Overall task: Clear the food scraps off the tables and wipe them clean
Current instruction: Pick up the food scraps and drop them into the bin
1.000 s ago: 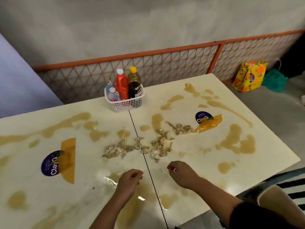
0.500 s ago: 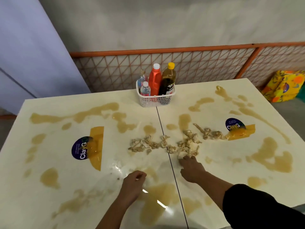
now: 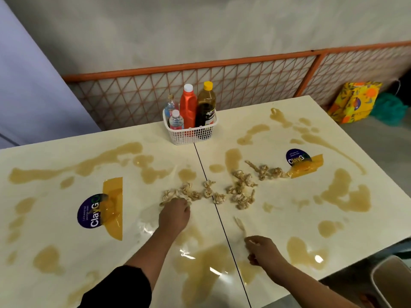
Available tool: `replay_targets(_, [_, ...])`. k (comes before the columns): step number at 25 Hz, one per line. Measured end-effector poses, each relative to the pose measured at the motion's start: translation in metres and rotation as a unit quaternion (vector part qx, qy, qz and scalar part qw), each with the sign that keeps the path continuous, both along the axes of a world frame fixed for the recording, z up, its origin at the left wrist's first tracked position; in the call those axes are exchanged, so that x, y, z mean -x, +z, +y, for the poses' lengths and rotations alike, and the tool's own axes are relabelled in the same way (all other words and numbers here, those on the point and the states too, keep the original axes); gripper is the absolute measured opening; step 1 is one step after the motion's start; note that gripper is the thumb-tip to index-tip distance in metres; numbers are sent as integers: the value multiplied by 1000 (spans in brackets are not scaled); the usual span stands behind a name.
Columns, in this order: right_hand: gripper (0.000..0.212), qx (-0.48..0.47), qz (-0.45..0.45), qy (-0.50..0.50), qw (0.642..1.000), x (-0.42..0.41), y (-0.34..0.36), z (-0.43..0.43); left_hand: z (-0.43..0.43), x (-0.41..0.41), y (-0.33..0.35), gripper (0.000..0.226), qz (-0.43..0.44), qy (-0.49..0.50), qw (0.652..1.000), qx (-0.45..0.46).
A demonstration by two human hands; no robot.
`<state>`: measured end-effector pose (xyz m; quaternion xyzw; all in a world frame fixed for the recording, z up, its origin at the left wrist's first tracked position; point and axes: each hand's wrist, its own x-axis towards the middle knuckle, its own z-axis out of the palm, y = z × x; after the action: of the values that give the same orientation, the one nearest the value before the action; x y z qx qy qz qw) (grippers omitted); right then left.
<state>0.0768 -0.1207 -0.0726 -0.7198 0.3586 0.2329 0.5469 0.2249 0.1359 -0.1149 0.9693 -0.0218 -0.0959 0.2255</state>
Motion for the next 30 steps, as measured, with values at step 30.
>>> replay_targets(30, [27,-424,-55,-360,829,85,53,-20,-180,209,111,9,176,113,849,486])
